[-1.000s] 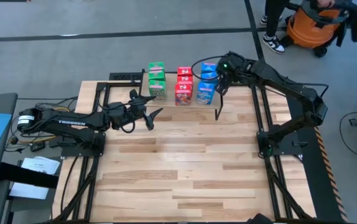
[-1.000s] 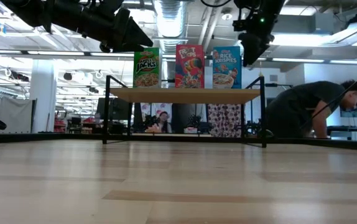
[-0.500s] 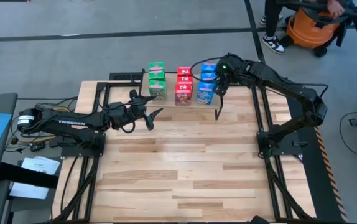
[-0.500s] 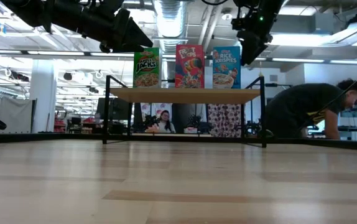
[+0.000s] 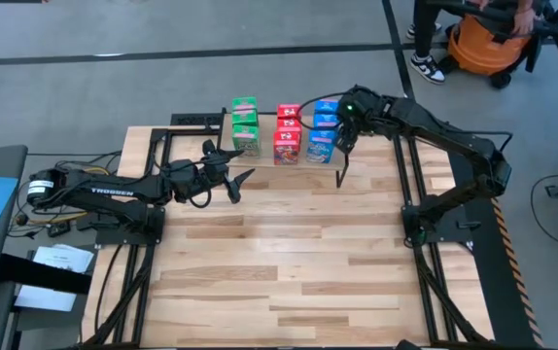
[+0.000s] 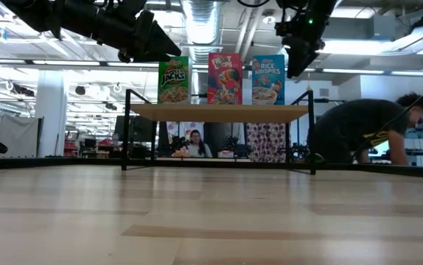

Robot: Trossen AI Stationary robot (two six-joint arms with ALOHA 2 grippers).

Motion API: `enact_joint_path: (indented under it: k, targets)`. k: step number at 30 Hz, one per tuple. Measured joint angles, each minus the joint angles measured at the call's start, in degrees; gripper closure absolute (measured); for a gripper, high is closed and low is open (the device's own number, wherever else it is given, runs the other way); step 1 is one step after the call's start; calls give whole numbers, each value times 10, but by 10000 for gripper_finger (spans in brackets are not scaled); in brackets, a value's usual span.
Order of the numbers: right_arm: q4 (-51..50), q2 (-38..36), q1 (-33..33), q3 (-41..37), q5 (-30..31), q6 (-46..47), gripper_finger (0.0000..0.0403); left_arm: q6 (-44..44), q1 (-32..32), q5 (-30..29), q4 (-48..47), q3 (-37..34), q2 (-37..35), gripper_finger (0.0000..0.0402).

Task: Stack cereal on shelf
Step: Adjust the blue cereal box on the shelf

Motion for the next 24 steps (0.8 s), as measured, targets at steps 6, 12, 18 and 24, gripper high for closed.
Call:
enact_joint_path:
  k: [6, 12, 18, 24]
  targets:
    - [-37, -1, 3, 19, 12, 30, 137, 0, 0, 0, 0, 0, 0, 113]
    - [-113, -1, 34, 55, 12, 103, 137, 0, 0, 0, 0, 0, 0, 113]
    - [-202, -2, 83, 63, 12, 179, 137, 0, 0, 0, 0, 0, 0, 113]
    - [-267, -4, 123, 63, 12, 233, 137, 0, 0, 0, 0, 0, 0, 113]
